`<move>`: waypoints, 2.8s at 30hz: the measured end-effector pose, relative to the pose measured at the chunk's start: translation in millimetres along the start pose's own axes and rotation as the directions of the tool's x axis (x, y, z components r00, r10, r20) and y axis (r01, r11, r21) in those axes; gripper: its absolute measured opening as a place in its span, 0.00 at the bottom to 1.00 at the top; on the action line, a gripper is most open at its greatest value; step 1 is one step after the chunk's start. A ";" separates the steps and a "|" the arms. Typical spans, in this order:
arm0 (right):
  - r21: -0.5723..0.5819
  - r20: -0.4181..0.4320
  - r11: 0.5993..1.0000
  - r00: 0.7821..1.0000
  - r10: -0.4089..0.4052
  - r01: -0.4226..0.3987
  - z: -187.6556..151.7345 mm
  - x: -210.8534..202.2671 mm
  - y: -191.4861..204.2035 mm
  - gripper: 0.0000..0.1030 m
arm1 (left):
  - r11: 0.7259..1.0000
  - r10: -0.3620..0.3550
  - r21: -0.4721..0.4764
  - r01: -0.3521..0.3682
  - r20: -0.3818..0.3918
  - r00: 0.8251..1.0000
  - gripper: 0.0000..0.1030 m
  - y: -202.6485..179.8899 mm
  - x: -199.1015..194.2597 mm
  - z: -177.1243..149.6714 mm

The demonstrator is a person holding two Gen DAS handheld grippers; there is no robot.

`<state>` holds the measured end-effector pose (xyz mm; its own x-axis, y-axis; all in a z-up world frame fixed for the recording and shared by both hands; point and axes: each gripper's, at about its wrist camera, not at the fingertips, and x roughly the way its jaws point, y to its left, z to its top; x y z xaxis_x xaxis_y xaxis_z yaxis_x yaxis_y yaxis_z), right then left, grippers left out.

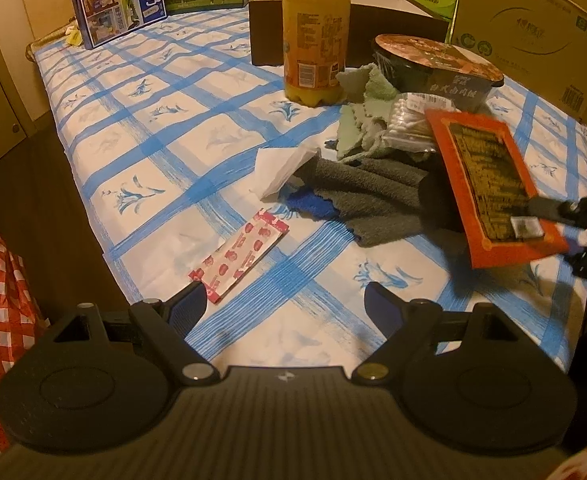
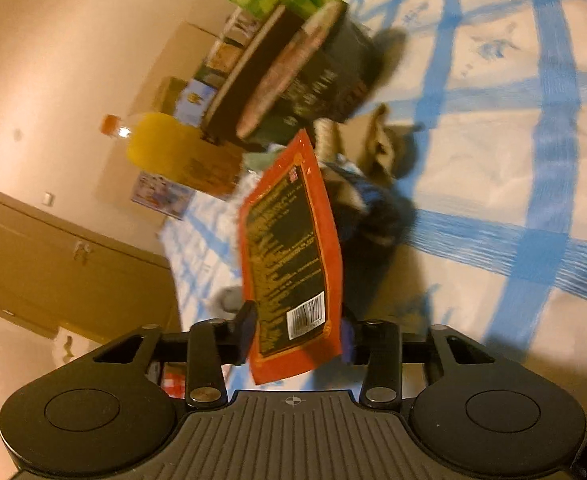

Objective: Organize soft objects
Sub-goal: 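Grasp the red-bordered snack packet with the right tool while the left tool approaches the pink strip, then grasp the pink strip packet with the left tool while the right tool lifts the red packet, then carry both packets into the open white box and open both tools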

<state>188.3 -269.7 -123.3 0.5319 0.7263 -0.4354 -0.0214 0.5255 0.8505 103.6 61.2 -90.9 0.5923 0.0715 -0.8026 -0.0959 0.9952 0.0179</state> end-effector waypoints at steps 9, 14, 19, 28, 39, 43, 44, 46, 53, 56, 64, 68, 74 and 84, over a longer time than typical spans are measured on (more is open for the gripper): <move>-0.060 0.004 0.998 1.000 0.018 -0.018 1.9 28.9 19.9 0.15 | 1.000 0.008 -0.004 -0.008 -0.007 1.000 0.79 8.6 7.4 0.2; -0.153 -0.008 0.988 1.000 0.015 -0.016 -4.2 38.7 34.6 0.00 | 1.000 0.023 0.006 -0.023 -0.011 1.000 0.76 14.4 15.4 1.7; -0.406 -0.024 0.911 0.996 -0.088 0.071 -9.9 46.1 73.5 0.00 | 0.998 0.041 0.045 -0.040 -0.027 0.999 0.68 21.6 28.0 1.5; -0.638 -0.044 0.758 0.976 -0.212 0.135 -30.2 75.4 115.8 0.01 | 0.987 0.035 0.158 -0.028 -0.041 0.999 0.53 34.6 58.1 10.4; -0.669 -0.059 0.725 0.961 -0.270 0.162 -34.3 99.1 123.2 0.01 | 0.971 -0.072 0.224 0.086 -0.067 0.995 0.30 41.1 76.5 17.8; -0.667 -0.057 0.724 0.958 -0.282 0.173 -31.6 102.4 124.3 0.01 | 0.970 -0.091 0.222 0.104 -0.071 0.993 0.29 41.8 76.9 20.0; -0.670 -0.055 0.721 0.957 -0.285 0.177 -32.2 102.7 125.2 0.01 | 0.969 -0.089 0.224 0.103 -0.072 0.993 0.28 41.2 76.4 20.1; -0.674 -0.054 0.717 0.956 -0.290 0.179 -31.1 106.2 125.7 0.01 | 0.970 -0.087 0.221 0.101 -0.071 0.994 0.28 40.2 76.0 20.4; -0.690 -0.042 0.700 0.956 -0.291 0.183 -29.9 114.0 126.7 0.01 | 0.980 -0.074 0.182 0.083 -0.059 0.996 0.23 40.3 72.0 20.9; -0.698 -0.030 0.693 0.961 -0.275 0.177 -31.0 109.3 128.7 0.01 | 0.983 -0.068 0.166 0.076 -0.054 0.996 0.23 42.3 68.7 22.7; -0.688 -0.002 0.710 0.978 -0.208 0.150 -18.1 81.0 140.5 0.00 | 0.987 -0.040 0.151 0.044 -0.028 0.999 0.23 46.2 48.4 30.5; -0.656 0.013 0.740 0.983 -0.185 0.148 5.6 65.9 142.7 0.00 | 0.990 -0.034 0.137 0.033 0.005 0.999 0.23 50.3 35.4 42.3; -0.617 0.048 0.773 0.988 -0.150 0.147 59.5 55.1 147.7 0.00 | 0.993 -0.021 0.120 0.015 0.056 0.998 0.23 61.2 29.5 73.8; -0.632 0.154 0.755 0.983 -0.098 0.174 160.4 73.9 167.0 0.01 | 0.992 -0.004 0.127 -0.017 0.166 0.986 0.23 86.6 48.1 162.9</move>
<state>359.9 -199.4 33.9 0.6551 0.5943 -0.4665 -0.4582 0.8035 0.3801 254.1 161.6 -30.8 0.7173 0.0772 -0.6925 -0.0036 0.9942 0.1071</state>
